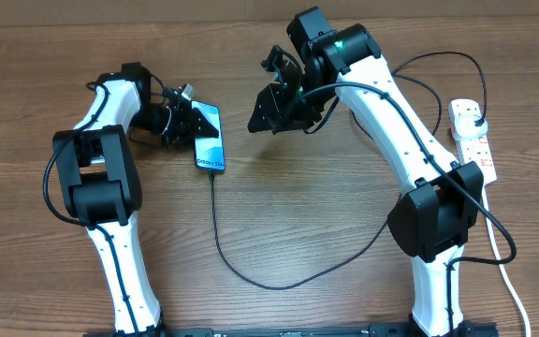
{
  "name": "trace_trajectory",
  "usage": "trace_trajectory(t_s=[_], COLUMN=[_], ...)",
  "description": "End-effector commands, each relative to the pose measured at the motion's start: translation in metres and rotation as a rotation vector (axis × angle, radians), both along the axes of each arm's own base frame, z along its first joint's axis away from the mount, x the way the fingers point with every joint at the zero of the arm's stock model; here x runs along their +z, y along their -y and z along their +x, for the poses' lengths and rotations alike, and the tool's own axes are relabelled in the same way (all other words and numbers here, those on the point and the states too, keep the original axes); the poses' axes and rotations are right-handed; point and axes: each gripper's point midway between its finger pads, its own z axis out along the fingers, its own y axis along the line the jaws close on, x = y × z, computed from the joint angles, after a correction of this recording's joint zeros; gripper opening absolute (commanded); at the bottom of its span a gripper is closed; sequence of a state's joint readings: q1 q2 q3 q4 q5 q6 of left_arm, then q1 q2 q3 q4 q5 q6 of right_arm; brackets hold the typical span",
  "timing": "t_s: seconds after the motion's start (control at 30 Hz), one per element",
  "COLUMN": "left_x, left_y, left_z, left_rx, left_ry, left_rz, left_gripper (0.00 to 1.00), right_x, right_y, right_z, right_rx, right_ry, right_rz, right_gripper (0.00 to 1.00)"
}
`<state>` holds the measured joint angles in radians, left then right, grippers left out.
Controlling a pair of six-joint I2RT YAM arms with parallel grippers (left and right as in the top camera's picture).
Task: Plug charger to phone and switch on socket
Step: 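Lower the connected phone onto the table with the left gripper, then release the phone and cable, opening both grippers and withdrawing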
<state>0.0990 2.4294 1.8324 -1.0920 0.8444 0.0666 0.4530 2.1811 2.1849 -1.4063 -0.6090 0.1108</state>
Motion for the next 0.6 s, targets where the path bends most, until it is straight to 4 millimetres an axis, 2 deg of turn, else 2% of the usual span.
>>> trace_trajectory(t_s=[0.0,0.13,0.37,0.57], left_x=[-0.0198,-0.0196,-0.0195,-0.0195], left_y=[-0.0141,-0.0134,-0.0133,-0.0133], left_z=[-0.0057,-0.0067,-0.0071,-0.0070], left_rx=[-0.026,-0.017,0.042,0.067], left_ry=[-0.019,-0.034,-0.096,-0.121], left_rz=[0.117,0.115,0.117,0.118], left_gripper=[0.34,0.29,0.13,0.09], right_x=[0.0192,0.0191,0.0191,0.0191], right_y=[0.0027,0.0027,0.0027,0.0027], right_z=[0.0013,0.0013,0.0012,0.0011], right_rx=[0.000,0.000,0.000,0.000], right_ry=[0.052,0.053,0.052,0.052], right_rz=[0.017,0.017,0.017,0.017], right_gripper=[0.53,0.53,0.53,0.53])
